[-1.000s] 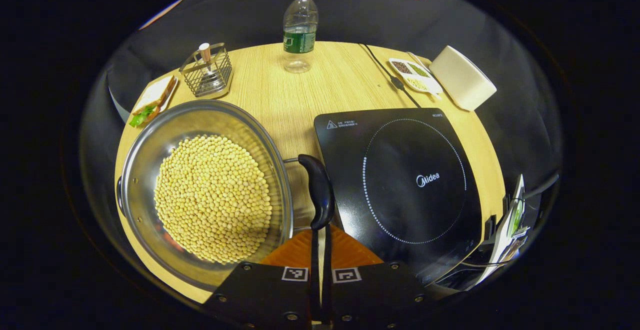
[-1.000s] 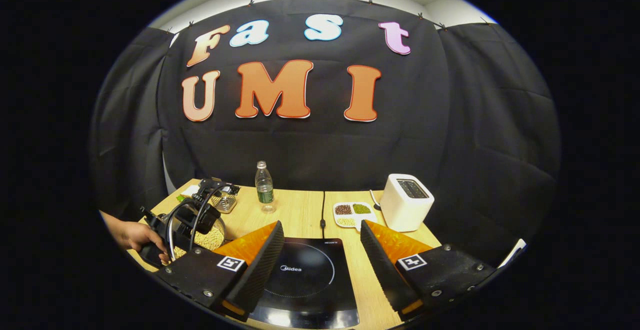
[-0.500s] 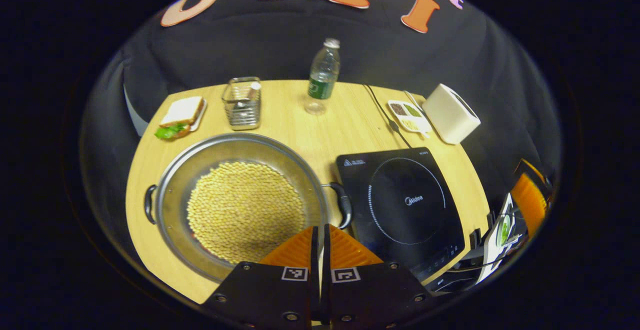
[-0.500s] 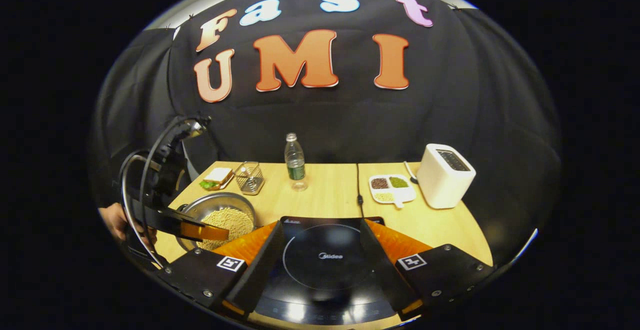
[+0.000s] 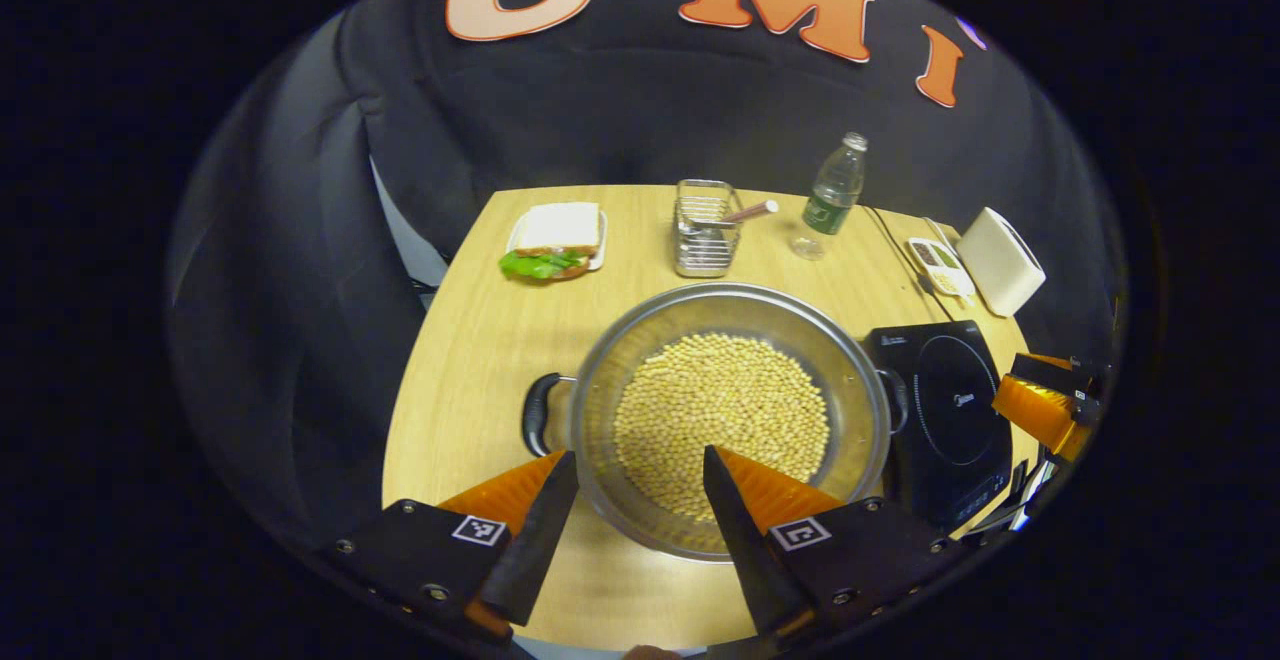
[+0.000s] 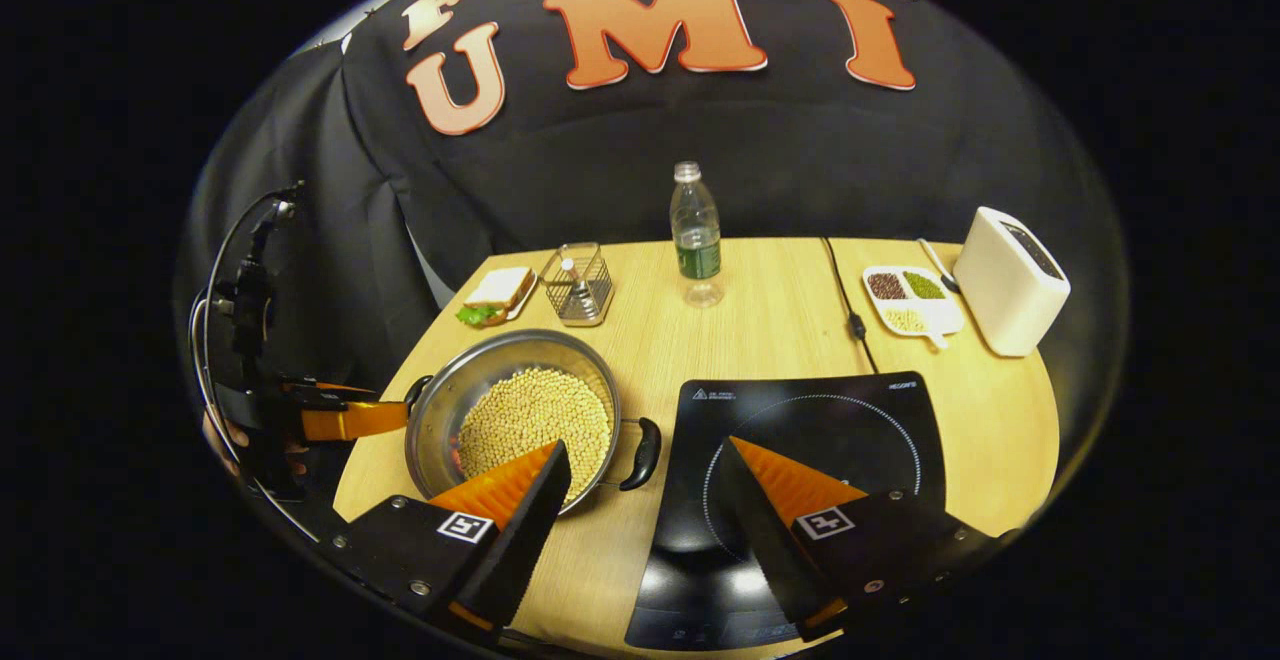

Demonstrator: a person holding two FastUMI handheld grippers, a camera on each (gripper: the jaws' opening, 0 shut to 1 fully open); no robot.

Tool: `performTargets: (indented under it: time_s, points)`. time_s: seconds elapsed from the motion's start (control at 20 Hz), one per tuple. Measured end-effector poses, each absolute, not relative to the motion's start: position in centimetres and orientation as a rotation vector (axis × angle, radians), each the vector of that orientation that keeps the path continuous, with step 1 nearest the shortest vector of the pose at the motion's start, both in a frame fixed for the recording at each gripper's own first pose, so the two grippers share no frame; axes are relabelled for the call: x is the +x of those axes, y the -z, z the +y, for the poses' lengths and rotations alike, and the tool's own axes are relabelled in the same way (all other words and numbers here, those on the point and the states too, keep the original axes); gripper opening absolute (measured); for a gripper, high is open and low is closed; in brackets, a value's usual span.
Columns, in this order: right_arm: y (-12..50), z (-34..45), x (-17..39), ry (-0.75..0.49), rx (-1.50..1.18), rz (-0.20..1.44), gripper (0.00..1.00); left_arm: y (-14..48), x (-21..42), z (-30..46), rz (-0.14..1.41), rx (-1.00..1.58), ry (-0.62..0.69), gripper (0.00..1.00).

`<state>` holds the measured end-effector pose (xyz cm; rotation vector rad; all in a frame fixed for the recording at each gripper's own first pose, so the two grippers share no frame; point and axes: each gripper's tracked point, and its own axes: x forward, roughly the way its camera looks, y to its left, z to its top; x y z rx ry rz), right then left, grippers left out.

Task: First push the handle of the pot to place it horizontally, then grasp the pot with both hands and set it on the induction cooktop.

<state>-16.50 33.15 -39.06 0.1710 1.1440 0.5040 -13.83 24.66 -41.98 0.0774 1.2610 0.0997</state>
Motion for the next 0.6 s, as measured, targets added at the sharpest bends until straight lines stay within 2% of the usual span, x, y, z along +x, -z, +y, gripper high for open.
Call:
performTargets:
  time_s: [0.6]
  points:
    - [45.9,38.6,-18.2,-0.449,0.160,1.382,0.91,46.4,-14.0,30.9,1.365,0.088,-0.073,0.81]
